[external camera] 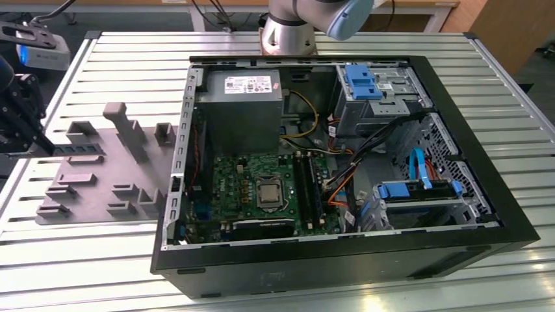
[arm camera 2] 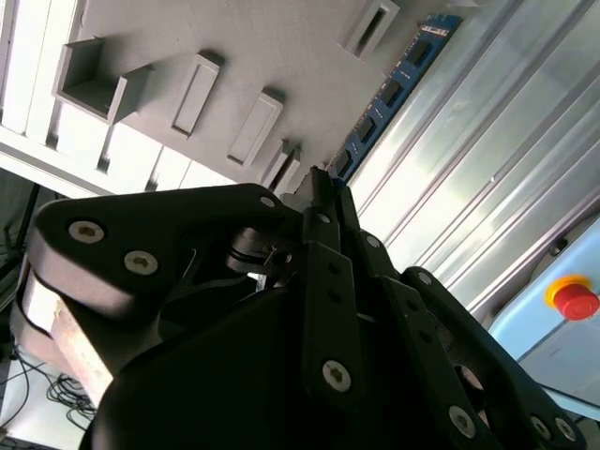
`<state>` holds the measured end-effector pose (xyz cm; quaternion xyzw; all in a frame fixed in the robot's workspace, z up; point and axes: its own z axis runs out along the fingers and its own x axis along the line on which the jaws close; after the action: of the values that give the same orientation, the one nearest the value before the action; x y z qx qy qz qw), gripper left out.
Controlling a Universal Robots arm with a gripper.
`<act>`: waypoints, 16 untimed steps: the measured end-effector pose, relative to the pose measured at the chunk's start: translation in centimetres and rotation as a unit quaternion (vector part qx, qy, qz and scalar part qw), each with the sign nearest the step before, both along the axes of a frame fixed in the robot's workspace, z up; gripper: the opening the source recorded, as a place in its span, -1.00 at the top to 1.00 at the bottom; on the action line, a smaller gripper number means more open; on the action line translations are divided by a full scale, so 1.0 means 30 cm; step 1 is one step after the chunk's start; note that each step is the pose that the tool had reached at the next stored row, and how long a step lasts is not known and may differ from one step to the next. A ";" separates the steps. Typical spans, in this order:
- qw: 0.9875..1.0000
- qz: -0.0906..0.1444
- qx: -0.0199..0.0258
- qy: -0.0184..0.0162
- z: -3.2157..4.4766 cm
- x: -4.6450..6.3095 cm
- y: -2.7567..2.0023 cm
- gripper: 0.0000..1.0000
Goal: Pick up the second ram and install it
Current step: 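Pick up the second ram and move it above second insertion slot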
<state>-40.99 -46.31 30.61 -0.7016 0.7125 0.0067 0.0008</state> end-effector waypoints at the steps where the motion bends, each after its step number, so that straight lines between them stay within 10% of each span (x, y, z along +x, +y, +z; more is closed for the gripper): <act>1: 1.000 0.000 0.000 0.000 0.004 0.000 0.000 0.72; 16: 1.000 0.000 0.000 0.000 0.019 0.000 0.000 0.72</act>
<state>-40.99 -46.31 31.18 -0.7016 0.7125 0.0064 0.0004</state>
